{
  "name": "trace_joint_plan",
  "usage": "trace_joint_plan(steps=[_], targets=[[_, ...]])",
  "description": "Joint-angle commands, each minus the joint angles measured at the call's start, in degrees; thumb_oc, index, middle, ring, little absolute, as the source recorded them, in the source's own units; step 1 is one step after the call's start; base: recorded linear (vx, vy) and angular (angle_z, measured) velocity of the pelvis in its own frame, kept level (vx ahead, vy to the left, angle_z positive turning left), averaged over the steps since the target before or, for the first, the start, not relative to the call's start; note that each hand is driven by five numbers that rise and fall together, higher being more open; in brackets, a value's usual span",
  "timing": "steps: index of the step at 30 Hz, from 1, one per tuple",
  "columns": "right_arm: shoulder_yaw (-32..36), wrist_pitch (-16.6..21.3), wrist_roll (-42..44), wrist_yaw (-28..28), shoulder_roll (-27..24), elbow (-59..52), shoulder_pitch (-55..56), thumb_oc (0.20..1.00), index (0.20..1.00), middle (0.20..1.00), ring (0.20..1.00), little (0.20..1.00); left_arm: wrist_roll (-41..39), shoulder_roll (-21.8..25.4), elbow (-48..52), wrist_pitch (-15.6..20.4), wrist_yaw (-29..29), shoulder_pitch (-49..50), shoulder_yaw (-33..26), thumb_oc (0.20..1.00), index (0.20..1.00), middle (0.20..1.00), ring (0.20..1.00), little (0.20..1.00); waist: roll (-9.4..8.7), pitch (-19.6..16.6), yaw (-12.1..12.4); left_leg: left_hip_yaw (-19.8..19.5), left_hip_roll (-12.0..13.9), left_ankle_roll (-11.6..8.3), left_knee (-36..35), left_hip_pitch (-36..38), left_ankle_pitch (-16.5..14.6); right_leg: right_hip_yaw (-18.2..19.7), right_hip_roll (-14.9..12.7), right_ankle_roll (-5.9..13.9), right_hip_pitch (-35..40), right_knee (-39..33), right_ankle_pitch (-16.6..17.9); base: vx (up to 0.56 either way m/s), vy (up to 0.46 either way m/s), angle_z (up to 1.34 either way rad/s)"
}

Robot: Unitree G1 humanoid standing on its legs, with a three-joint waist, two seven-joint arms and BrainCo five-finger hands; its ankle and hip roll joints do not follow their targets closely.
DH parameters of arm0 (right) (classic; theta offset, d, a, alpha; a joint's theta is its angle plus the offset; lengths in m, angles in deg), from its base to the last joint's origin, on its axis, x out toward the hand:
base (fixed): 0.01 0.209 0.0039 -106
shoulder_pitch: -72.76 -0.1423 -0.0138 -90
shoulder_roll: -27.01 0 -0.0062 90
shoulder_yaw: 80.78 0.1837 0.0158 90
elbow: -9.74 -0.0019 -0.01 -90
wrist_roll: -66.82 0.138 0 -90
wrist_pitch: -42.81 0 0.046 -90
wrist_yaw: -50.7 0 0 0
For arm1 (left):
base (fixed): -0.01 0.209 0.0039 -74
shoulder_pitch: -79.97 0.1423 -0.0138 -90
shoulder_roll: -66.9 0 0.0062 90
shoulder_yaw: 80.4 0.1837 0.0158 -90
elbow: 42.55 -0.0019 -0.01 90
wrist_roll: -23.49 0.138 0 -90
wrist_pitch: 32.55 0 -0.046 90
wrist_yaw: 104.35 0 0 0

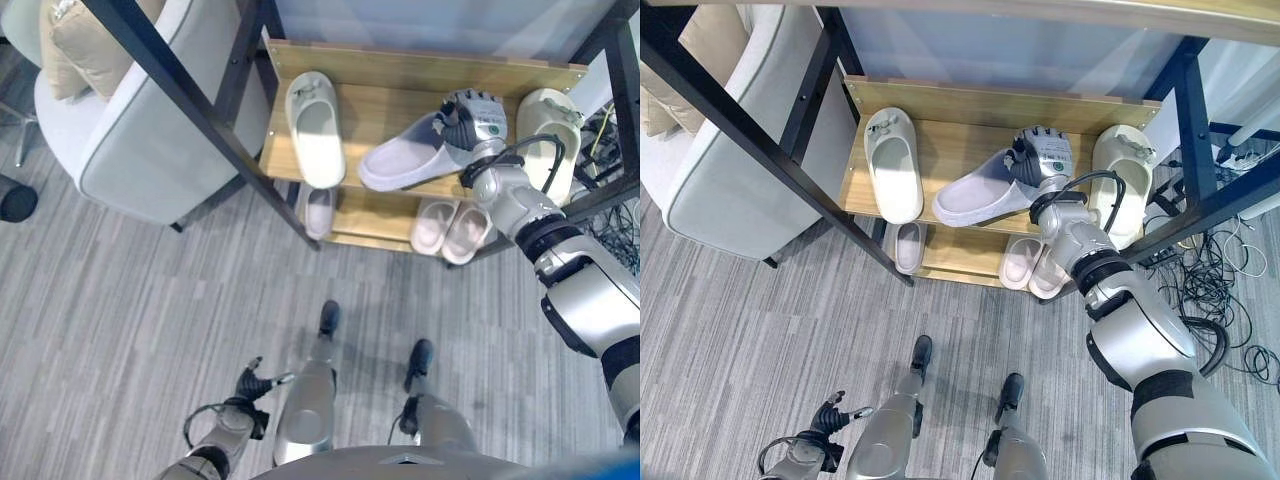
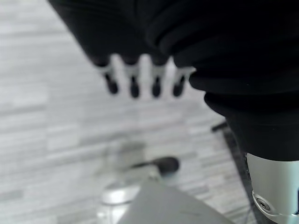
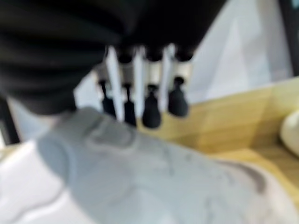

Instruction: Arrange the slippers neatly on the shoe rack.

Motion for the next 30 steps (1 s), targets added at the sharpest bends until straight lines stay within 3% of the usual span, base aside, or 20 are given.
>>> trace_joint_plan(steps=[1,16,20,30], targets=[[-0.2,-0.2,1.0,0.1,-3.4,-2.5,-1.8,0.2,0.2,0.2,0.2,0.2,-0.7,0.6,-1.3,0.0,0.7,-3.3,2.9,1.0,1.0,1.0,1.0,1.0,-1.26,4.2,1.3,2.3,-1.6,0.21,4.0,-0.1,-7.2,3.2,-6.3,4.13,-2.1,5.9,-4.5,0.0,-0.009,-0.05],[-3.5,0.1,-6.4,0.0,-5.7,-10.8,-0.4,0.2,0.2,0.2,0.2,0.2,0.6,0.6,-2.1,-0.3,1.2,-3.6,1.3,1.0,1.0,1.0,1.0,1.0,-1.64,4.1,0.6,2.5,-1.1,0.2,3.6,0.5,-7.2,3.2,-6.0,3.99,-2.0,6.2,-5.0,0.0,-0.004,-0.01],[-4.7,0.0,-9.7,2.0,-6.8,-14.0,1.6,0.2,0.2,0.2,0.2,0.2,0.0,0.6,-3.6,-0.5,1.0,-6.0,0.2,1.0,1.0,1.0,1.0,1.0,-2.44,4.5,-0.8,2.7,-0.9,0.14,3.7,0.6,-7.5,3.7,-5.9,4.09,-2.4,6.4,-4.9,-0.01,-0.002,0.0],[-5.8,-0.6,-9.8,1.9,-6.5,-8.0,1.1,0.2,0.2,0.2,0.2,0.2,-0.1,0.5,-4.9,-0.4,0.8,-4.4,0.0,1.0,1.0,1.0,1.0,1.0,-2.67,4.6,-0.1,2.5,-0.8,-0.01,3.4,0.2,-7.0,3.6,-5.7,3.91,-2.8,6.4,-4.8,0.0,-0.005,-0.01]])
